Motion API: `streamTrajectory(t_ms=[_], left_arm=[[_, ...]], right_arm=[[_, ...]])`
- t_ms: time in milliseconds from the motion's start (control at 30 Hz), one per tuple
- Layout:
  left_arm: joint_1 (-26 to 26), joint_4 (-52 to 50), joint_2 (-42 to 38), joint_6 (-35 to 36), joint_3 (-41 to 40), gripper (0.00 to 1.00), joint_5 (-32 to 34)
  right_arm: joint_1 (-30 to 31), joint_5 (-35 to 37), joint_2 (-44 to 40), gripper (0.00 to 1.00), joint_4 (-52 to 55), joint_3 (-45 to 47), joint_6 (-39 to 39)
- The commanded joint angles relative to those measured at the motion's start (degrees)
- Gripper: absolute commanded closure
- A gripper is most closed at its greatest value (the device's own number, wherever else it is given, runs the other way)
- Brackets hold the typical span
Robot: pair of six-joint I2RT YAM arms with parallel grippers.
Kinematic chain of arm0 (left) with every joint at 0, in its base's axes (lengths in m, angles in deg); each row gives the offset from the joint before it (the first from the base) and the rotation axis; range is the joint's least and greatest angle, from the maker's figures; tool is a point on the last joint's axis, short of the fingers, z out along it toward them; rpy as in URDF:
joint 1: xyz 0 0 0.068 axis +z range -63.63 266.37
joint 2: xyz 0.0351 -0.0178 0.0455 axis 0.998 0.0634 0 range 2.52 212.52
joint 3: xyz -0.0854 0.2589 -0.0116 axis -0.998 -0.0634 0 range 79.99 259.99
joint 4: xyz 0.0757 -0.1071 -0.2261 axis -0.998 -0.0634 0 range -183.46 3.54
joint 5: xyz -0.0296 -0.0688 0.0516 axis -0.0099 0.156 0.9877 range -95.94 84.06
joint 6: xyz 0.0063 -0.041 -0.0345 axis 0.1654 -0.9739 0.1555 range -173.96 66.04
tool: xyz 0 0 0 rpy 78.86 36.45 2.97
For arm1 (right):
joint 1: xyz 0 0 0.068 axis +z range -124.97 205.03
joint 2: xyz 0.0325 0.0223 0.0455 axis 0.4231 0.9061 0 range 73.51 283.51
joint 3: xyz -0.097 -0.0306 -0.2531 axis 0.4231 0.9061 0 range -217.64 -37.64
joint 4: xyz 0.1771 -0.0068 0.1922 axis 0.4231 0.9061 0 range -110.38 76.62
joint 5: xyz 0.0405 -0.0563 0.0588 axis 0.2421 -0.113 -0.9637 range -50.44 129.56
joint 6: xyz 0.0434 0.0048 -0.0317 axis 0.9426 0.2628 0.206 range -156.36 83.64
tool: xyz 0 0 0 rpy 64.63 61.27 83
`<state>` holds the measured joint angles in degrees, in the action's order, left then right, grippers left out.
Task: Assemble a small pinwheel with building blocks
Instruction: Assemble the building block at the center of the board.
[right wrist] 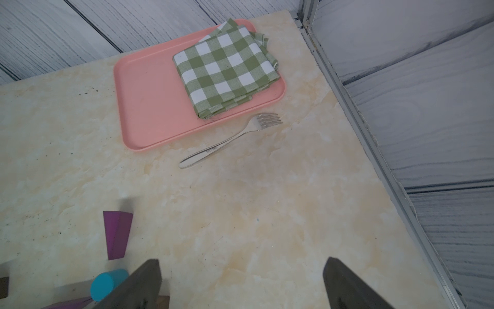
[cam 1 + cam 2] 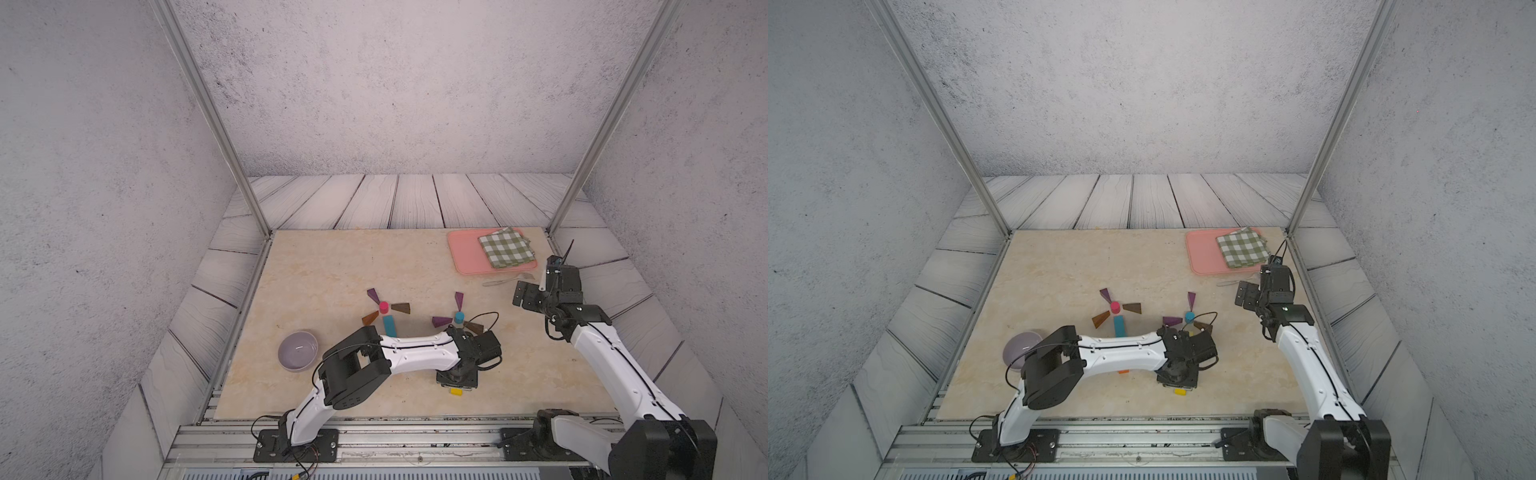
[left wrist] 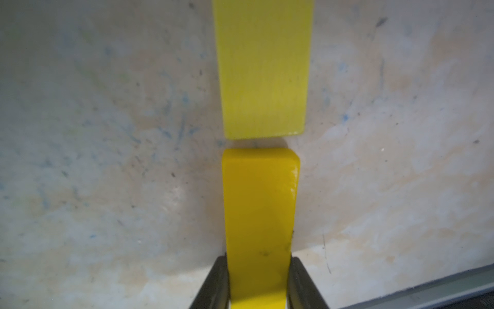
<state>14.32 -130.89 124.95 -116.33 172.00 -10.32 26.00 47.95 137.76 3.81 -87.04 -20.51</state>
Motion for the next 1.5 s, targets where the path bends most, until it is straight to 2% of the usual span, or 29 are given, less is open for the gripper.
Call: streamTrajectory(t_ms=[0,500,1167,1467], left_arm=[[0.51,-1.32,2.21,-0.40,0.43,0.86,-0.08],[0.60,-2.49,4.18,0.45,2.48,0.87,-1.01],[0.95,-1.45,2.77,-1.64,-0.32,0.86,0.01],[0.95,-1.64,3.25,-1.27,0.32,0.77,-0.66]], right_arm=[[-0.23,-0.34,-1.75,0.01,-0.03,0.64,0.49],[-0.27,-0.66,-1.99,0.01,-0.28,0.99,0.49],[-0.27,-1.00,-2.40,0.01,-0.45,1.34,0.49],[-0.27,-0.74,-2.50,0.01,-0.34,1.39,0.40]])
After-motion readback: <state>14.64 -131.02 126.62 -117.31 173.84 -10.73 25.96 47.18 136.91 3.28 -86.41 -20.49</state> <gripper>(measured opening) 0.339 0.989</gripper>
